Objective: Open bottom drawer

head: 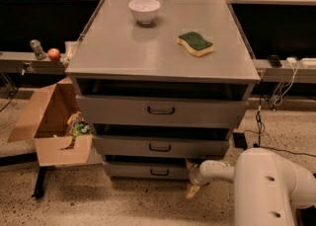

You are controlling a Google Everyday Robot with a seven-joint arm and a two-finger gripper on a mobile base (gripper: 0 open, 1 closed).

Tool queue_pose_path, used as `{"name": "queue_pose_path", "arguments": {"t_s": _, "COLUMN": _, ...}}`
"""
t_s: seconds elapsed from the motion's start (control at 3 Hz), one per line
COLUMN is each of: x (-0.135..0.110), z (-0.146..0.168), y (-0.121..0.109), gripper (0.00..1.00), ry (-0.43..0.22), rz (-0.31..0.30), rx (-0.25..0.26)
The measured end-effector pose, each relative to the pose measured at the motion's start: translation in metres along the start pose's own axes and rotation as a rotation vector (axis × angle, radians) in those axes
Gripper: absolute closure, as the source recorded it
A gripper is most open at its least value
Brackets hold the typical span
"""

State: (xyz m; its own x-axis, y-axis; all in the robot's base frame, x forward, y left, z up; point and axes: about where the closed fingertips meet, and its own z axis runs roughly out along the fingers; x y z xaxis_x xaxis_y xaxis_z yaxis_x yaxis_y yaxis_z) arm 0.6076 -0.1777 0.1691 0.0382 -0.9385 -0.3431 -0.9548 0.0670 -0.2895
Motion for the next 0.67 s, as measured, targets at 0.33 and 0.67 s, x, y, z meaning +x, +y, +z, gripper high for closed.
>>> {"name": "queue_pose_path", "arguments": {"t_s": 0.33, "x": -0.0006, "z": 0.0157, "y": -0.011, "gripper": 0.0, "ry": 0.027, "rz": 0.006, "rx": -0.002}}
{"name": "queue_pose_path", "arguments": {"t_s": 0.67, "x": -0.0018, "z": 0.0239, "y": -0.0114, "gripper": 0.17, "ry": 0.038, "rz": 0.007, "rx": -0.008}}
